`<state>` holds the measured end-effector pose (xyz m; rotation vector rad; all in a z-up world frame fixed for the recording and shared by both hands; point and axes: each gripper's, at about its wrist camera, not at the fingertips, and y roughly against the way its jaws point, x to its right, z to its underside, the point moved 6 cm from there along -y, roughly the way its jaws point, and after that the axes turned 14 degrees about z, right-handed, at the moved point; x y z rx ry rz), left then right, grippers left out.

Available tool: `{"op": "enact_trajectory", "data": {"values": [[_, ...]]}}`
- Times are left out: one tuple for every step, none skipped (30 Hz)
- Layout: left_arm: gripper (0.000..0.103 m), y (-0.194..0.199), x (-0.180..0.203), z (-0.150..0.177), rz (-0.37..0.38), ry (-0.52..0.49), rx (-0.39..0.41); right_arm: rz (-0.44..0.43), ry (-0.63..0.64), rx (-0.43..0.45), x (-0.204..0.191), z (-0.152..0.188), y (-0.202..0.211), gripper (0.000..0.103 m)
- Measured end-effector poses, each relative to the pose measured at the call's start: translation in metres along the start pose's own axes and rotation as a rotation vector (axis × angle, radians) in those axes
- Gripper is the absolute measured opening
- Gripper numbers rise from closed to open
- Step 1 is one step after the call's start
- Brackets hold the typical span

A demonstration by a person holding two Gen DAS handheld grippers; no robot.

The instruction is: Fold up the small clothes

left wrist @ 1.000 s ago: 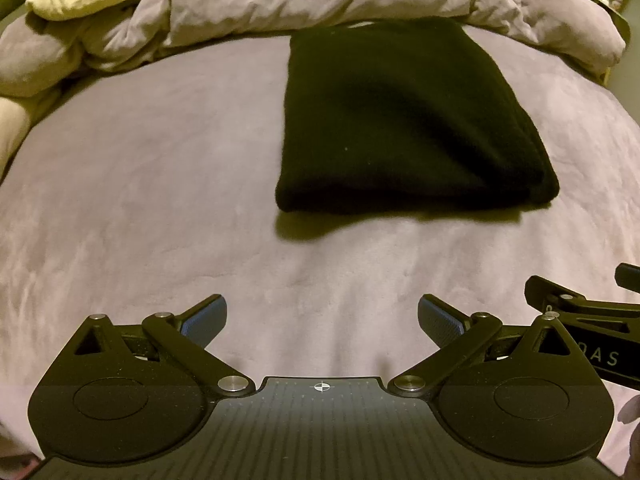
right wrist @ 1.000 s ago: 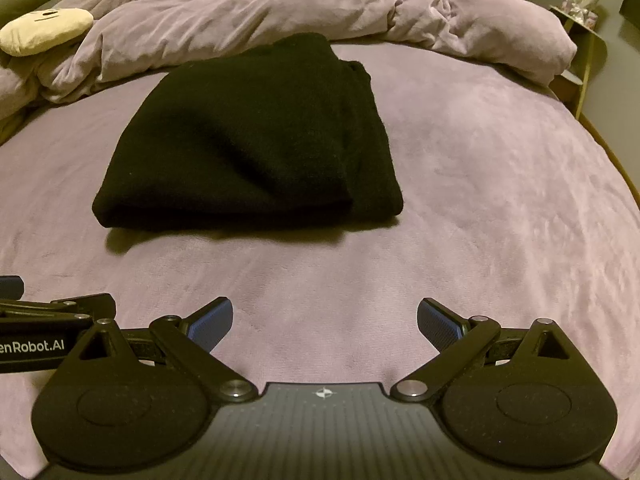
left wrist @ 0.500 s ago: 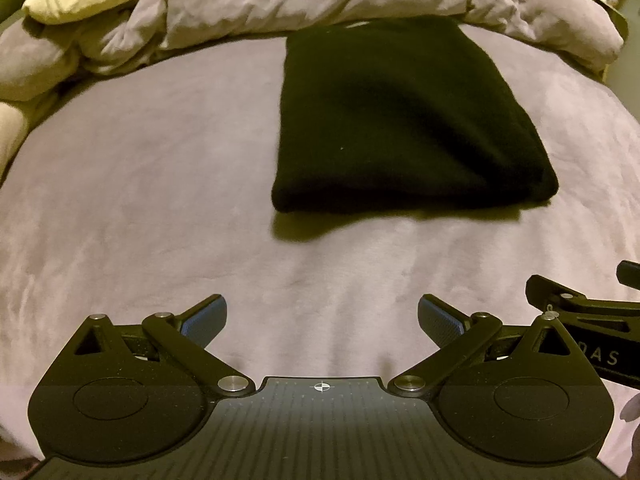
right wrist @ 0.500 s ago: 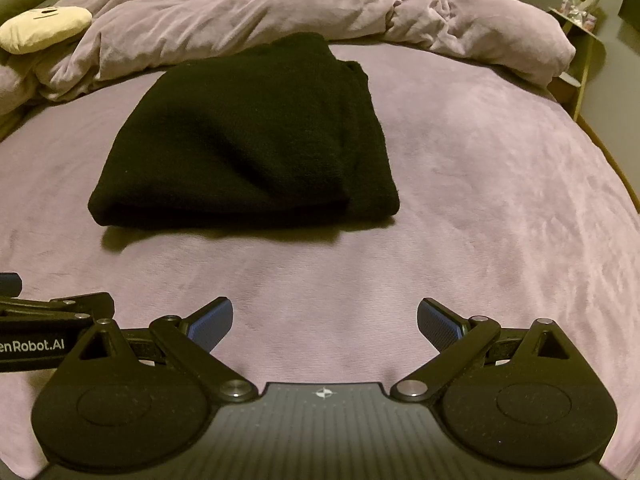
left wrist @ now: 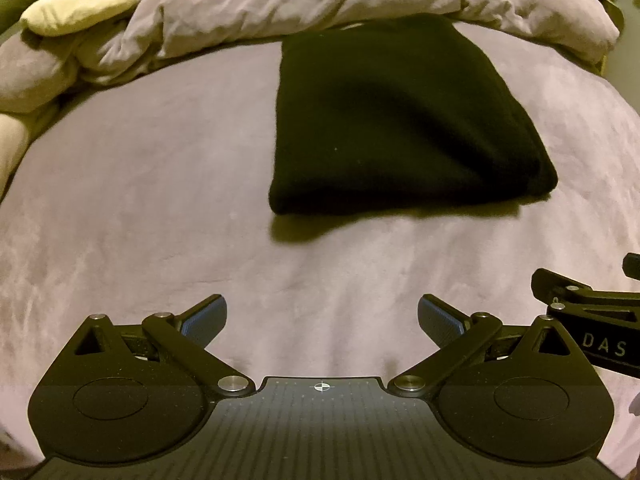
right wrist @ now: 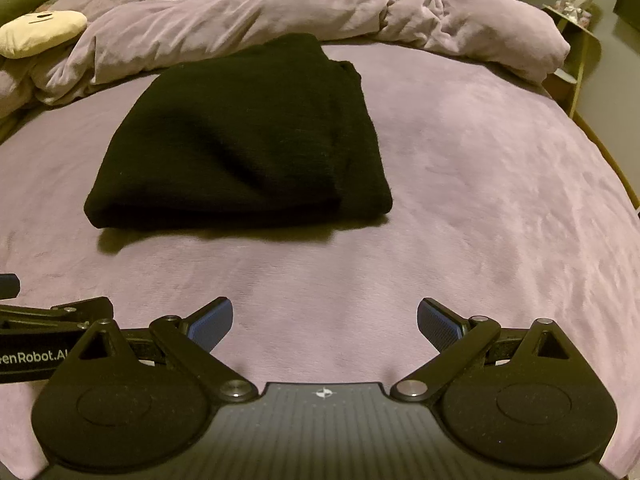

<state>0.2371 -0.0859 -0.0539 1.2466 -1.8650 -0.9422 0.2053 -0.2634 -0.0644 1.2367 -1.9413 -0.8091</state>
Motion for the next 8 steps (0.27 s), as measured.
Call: {"op": "enact_trajectory", "data": {"values": [[0.103,0.0000,0.0006,0.0001,-0.001,-0.001,0.003,0.001,0.000,0.001,0.0000,0.0002,0.0006,0.099],[0.103,0.0004,0.0012,0.0004,-0.001,-0.002,0.004,0.002,-0.001,0.001,0.0001,0.0003,0.0009,0.099],[0.103,0.0005,0.0017,0.0008,0.000,-0.003,0.004,0.005,-0.002,0.000,0.0000,0.0007,0.0012,0.099],[0.103,0.0006,0.0016,0.0012,-0.001,-0.003,0.004,0.006,-0.002,-0.001,-0.0005,0.0006,0.0015,0.099],[0.103,0.0008,0.0015,0.0015,-0.002,-0.002,0.004,0.007,-0.001,-0.002,-0.0009,0.0004,0.0017,0.099],[0.103,0.0009,0.0018,0.0014,-0.001,-0.003,0.006,0.009,0.000,-0.002,-0.0007,0.0005,0.0021,0.099],[0.103,0.0010,0.0013,0.0013,0.000,-0.004,0.006,0.009,0.000,0.000,-0.0008,0.0003,0.0028,0.099],[0.103,0.0011,0.0010,0.0015,0.000,-0.005,0.005,0.010,-0.001,0.001,-0.0009,0.0005,0.0033,0.099]]}}
